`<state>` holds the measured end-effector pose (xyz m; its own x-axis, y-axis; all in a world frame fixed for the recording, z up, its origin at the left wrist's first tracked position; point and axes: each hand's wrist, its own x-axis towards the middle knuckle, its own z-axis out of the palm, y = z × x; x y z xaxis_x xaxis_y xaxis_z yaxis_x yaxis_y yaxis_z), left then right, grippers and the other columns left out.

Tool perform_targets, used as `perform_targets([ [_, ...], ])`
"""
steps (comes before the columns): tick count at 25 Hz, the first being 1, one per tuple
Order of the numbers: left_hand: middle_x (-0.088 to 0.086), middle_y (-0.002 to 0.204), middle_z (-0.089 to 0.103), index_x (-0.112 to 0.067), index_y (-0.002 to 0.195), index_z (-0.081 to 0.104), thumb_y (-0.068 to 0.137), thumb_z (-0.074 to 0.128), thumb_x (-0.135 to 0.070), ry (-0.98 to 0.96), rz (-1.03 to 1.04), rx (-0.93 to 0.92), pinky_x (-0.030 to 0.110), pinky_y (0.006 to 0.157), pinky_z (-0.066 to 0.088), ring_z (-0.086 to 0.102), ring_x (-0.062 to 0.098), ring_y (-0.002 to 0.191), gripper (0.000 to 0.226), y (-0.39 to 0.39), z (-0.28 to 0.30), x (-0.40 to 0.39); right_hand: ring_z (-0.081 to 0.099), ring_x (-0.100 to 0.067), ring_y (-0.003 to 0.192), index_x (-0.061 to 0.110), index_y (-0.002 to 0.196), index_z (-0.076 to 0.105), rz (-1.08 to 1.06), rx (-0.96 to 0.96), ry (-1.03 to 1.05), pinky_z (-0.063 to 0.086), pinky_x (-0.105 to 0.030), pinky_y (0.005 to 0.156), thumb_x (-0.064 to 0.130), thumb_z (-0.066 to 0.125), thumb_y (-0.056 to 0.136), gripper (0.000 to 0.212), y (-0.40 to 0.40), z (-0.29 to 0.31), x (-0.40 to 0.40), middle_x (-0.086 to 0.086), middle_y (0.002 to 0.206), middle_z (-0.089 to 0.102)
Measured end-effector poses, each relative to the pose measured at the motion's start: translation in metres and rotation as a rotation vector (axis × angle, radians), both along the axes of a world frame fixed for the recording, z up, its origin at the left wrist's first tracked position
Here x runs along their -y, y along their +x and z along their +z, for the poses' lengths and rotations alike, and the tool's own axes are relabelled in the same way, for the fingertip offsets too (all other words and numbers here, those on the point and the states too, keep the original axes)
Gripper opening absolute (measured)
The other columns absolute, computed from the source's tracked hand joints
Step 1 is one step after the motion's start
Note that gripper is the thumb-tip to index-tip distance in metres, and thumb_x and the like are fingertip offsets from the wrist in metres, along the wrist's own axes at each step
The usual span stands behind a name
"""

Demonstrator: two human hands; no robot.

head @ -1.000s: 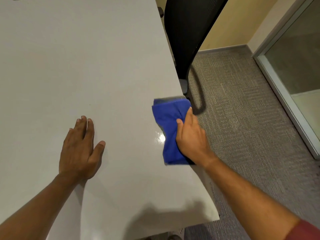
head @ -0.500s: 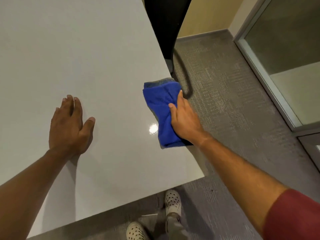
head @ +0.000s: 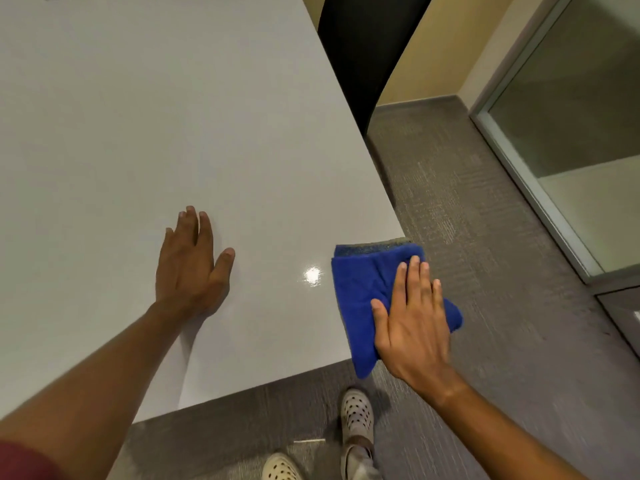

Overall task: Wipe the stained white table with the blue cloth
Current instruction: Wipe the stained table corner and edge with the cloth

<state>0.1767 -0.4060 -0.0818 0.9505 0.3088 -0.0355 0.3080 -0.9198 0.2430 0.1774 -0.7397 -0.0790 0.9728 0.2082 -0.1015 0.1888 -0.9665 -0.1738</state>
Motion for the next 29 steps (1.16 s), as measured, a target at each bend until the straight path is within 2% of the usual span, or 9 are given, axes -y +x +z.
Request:
perform_targets([
  [3,0.016,0.165,0.005,-0.003,0.155,0.012,0.093,0.026,-0.048,-0.003,0.023,0.016,0.04,0.123,0.0,0.0,0.025,0.153,0.078,-0.001,-0.003,-0.001,0.004,-0.032,0.154,0.004,0.156,0.012,0.042,0.028,-0.021,0.004,-0.048,0.124,0.052,0.019,0.098,0.077,0.014,-0.002,-0.017,-0.02,0.165,0.008],
  [12,0.011,0.166,0.003,-0.007,0.156,0.011,0.095,0.029,-0.05,-0.048,0.067,0.06,0.035,0.123,-0.001,-0.002,0.018,0.153,0.077,0.001,-0.006,-0.001,0.0,-0.036,0.153,0.003,0.157,0.005,-0.115,0.039,-0.014,0.002,-0.052,0.124,0.048,0.024,0.101,0.074,0.139,-0.004,-0.085,-0.024,0.164,0.004],
  [17,0.006,0.166,0.001,-0.012,0.157,0.009,0.096,0.029,-0.051,-0.076,0.073,0.088,0.034,0.123,-0.001,-0.006,0.012,0.152,0.075,0.002,-0.009,-0.002,-0.001,-0.035,0.153,0.006,0.157,0.006,0.018,0.059,-0.057,0.002,-0.051,0.124,0.051,0.021,0.101,0.073,0.171,-0.005,-0.127,-0.022,0.165,0.003],
  [20,0.0,0.166,-0.004,-0.017,0.157,0.002,0.097,0.026,-0.053,-0.095,0.076,0.093,0.03,0.122,-0.005,-0.012,0.006,0.15,0.075,0.001,-0.011,-0.002,0.0,-0.034,0.153,0.008,0.158,0.007,0.114,0.068,-0.044,0.002,-0.05,0.125,0.054,0.019,0.101,0.074,0.158,-0.005,-0.145,-0.02,0.165,0.003],
  [24,0.0,0.167,0.0,-0.016,0.157,0.001,0.096,0.025,-0.052,-0.168,0.074,0.118,0.031,0.123,-0.002,-0.006,0.006,0.151,0.075,-0.001,-0.009,-0.002,0.003,-0.033,0.154,0.009,0.158,0.014,0.233,0.069,0.076,0.006,-0.05,0.124,0.055,0.024,0.099,0.076,0.098,-0.004,-0.165,-0.019,0.165,0.007],
  [29,-0.002,0.166,-0.001,-0.015,0.157,0.002,0.095,0.025,-0.047,-0.284,0.075,0.141,0.025,0.122,-0.006,-0.008,0.0,0.149,0.074,-0.007,0.001,-0.001,0.0,-0.027,0.154,0.013,0.158,0.01,0.273,0.035,0.099,0.003,-0.045,0.126,0.058,0.02,0.098,0.076,0.033,-0.006,-0.115,-0.014,0.167,0.003],
])
